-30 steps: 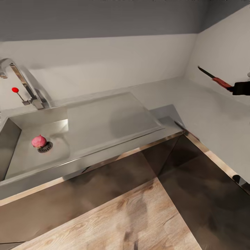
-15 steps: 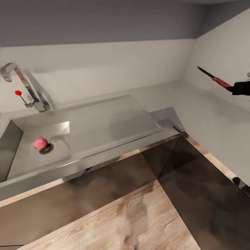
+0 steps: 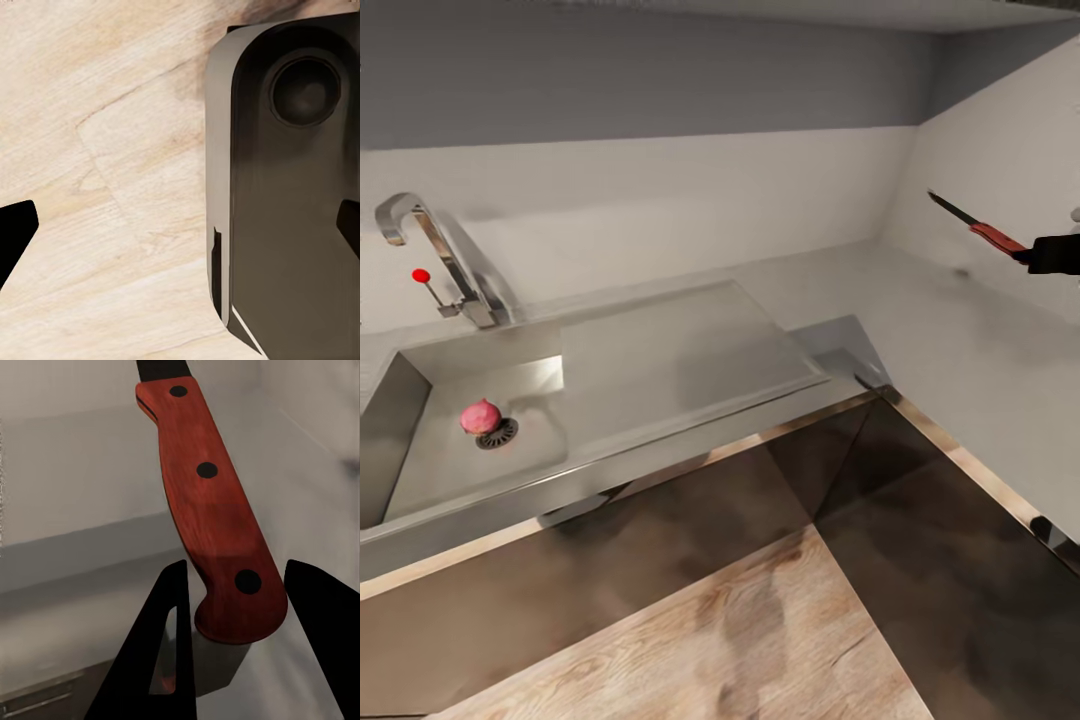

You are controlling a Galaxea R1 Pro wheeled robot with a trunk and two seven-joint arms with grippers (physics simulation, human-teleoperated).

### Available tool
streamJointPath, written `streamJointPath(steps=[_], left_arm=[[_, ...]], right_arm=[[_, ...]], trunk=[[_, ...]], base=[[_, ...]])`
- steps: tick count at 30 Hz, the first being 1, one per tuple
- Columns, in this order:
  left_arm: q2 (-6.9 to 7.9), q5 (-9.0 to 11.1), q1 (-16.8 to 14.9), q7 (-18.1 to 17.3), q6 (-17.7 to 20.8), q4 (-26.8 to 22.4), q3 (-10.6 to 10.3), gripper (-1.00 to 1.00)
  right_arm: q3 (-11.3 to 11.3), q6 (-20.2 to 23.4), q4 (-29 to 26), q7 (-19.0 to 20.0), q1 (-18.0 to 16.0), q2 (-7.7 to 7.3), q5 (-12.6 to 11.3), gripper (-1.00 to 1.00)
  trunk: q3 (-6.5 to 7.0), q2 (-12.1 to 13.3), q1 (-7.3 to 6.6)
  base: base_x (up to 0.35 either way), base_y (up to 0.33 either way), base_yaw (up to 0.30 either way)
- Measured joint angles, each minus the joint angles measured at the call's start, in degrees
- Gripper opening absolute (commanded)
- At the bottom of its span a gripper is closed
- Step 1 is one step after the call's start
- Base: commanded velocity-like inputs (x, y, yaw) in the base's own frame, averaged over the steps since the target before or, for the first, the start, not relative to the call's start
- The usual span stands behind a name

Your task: In the kitchen, take the Vidalia onion out of the sink, dice it on the chopping board with the paring knife, put the diced onion into the bowl on the countertop, then place both the paring knife and the chopping board into the sink.

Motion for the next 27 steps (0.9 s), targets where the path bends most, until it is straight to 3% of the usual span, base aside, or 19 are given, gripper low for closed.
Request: streamJointPath(steps=[16,19,21,22,27], left_arm=[[0.00,0.0,0.0,0.0,0.0,0.0,0.0,1.00],[0.00,0.0,0.0,0.0,0.0,0.0,0.0,1.00],[0.00,0.0,0.0,0.0,0.0,0.0,0.0,1.00],[0.00,0.0,0.0,0.0,0.0,0.0,0.0,1.00],[0.00,0.0,0.0,0.0,0.0,0.0,0.0,1.00]], right_arm=[[0.0,-0.2,0.0,-0.5,0.0,0.11,0.3,-1.00],[0.1,-0.2,0.0,-2.4,0.0,0.12,0.5,-1.00],[0.1,-0.2,0.0,-5.9,0.0,0.46,0.5,-1.00],[0.0,-0.2,0.0,-9.6,0.0,1.67,0.3,-1.00],[0.0,-0.3,0.0,-11.5,0.0,2.53,0.2,-1.00]], trunk=[[1.43,0.0,0.00],[1.70,0.0,0.00],[1.88,0.0,0.00],[1.97,0.0,0.00],[2.42,0.0,0.00]], base=[[0.000,0.000,0.019],[0.000,0.000,0.086],[0.000,0.000,0.072],[0.000,0.000,0.030],[0.000,0.000,0.012]])
